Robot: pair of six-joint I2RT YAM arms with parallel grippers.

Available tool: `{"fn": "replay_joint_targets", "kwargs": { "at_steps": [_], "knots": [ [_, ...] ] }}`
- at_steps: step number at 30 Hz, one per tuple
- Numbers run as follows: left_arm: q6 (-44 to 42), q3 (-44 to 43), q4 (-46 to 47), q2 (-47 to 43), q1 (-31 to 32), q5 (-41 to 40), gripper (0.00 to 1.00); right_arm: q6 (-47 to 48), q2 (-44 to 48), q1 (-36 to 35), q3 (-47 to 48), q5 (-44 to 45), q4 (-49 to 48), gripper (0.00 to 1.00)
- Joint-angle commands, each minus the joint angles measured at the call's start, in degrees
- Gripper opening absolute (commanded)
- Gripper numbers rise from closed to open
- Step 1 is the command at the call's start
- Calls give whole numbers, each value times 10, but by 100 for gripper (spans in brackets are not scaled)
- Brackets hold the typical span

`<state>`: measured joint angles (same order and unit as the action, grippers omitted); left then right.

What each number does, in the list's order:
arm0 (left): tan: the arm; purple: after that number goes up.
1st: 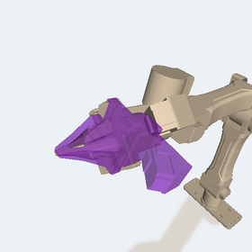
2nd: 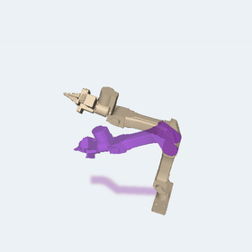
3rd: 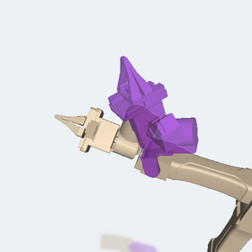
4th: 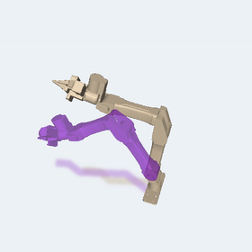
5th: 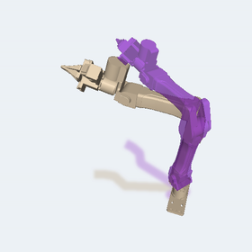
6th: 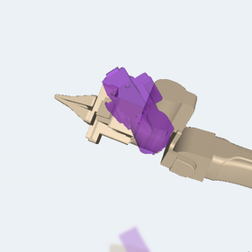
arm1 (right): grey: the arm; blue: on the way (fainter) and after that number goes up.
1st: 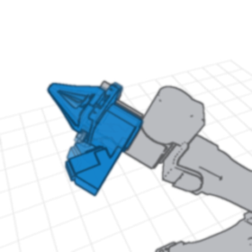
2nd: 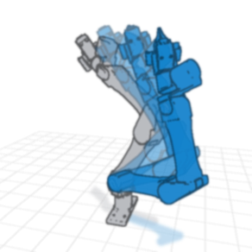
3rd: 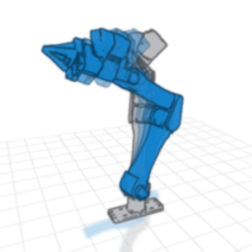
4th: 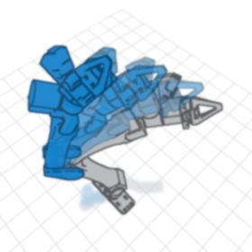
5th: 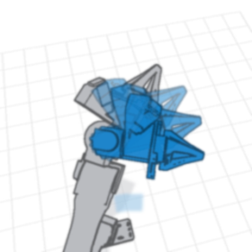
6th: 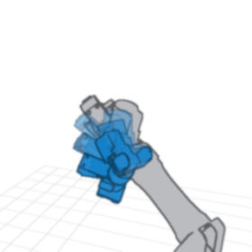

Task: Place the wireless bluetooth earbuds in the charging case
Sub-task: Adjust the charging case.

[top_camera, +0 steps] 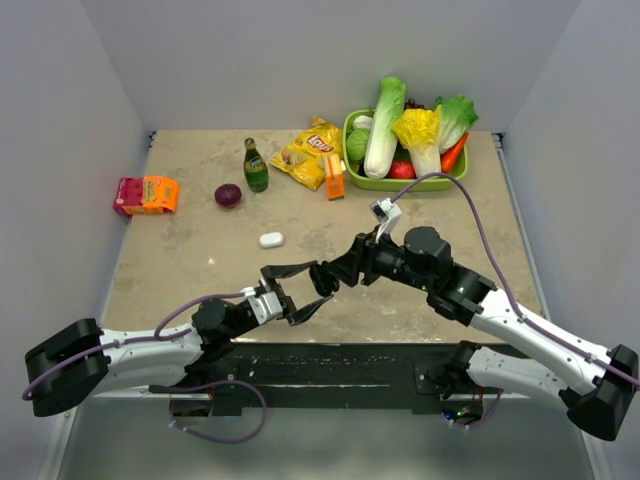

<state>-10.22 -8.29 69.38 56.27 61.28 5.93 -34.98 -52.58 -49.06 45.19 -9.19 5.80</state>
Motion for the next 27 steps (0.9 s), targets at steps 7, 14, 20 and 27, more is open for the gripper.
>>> {"fn": "replay_joint_targets", "kwargs": {
  "at_steps": [7, 14, 20, 27],
  "knots": [
    [-13, 4, 55, -5, 5, -7, 0, -4, -7, 3, -8, -17, -22, 47],
    [-14, 4, 57, -3, 5, -9, 0, -5, -5, 4, -16, -23, -25, 38],
    [-6, 5, 65, 9, 5, -12, 0, 9, -2, 3, -9, -6, -17, 23],
    [6, 3, 66, 20, 5, -25, 0, 59, -4, 3, 28, 33, 38, 0]
  ]
}}
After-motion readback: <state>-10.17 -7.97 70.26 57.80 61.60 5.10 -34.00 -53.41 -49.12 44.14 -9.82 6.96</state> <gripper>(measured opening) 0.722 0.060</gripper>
